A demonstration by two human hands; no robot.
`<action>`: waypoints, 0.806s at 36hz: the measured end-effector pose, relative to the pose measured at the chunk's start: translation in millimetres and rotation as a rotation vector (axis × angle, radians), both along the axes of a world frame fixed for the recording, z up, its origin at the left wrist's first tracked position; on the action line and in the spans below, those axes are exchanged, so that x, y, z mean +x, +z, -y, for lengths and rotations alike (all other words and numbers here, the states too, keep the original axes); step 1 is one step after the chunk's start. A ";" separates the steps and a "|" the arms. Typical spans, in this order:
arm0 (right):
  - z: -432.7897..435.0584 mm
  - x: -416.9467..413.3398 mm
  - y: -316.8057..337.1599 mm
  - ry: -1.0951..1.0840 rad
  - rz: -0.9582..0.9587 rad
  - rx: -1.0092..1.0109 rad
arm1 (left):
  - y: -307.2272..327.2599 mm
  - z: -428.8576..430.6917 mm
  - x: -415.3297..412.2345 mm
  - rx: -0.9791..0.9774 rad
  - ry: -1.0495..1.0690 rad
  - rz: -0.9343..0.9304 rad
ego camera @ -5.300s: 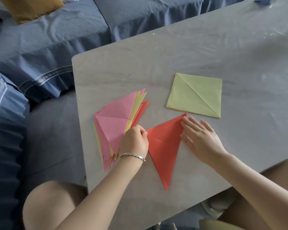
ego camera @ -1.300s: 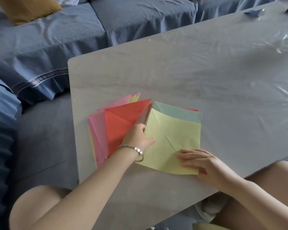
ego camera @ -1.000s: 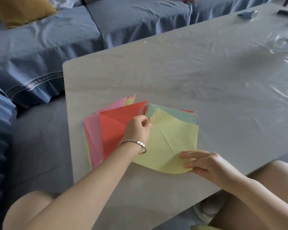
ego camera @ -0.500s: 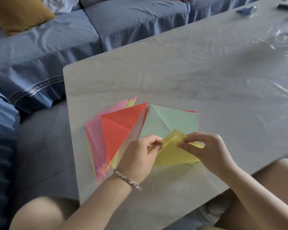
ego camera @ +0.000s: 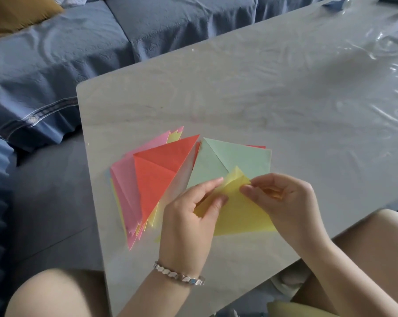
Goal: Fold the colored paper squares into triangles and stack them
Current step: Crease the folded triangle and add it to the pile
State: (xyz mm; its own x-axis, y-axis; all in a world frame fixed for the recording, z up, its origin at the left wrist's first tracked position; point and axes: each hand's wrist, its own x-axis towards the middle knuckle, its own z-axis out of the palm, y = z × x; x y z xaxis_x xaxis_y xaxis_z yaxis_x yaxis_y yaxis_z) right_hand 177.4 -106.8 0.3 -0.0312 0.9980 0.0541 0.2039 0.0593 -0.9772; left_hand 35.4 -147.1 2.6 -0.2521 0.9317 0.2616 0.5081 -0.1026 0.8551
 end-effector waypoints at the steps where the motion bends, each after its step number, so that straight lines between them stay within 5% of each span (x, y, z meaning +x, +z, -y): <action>1: 1.3 -0.1 1.1 -0.011 0.009 0.005 | -0.3 1.0 0.7 0.005 -0.006 0.003; 29: 20.0 -2.1 21.1 -0.023 -0.204 -0.072 | 13.8 12.8 -2.5 0.104 -0.016 -0.076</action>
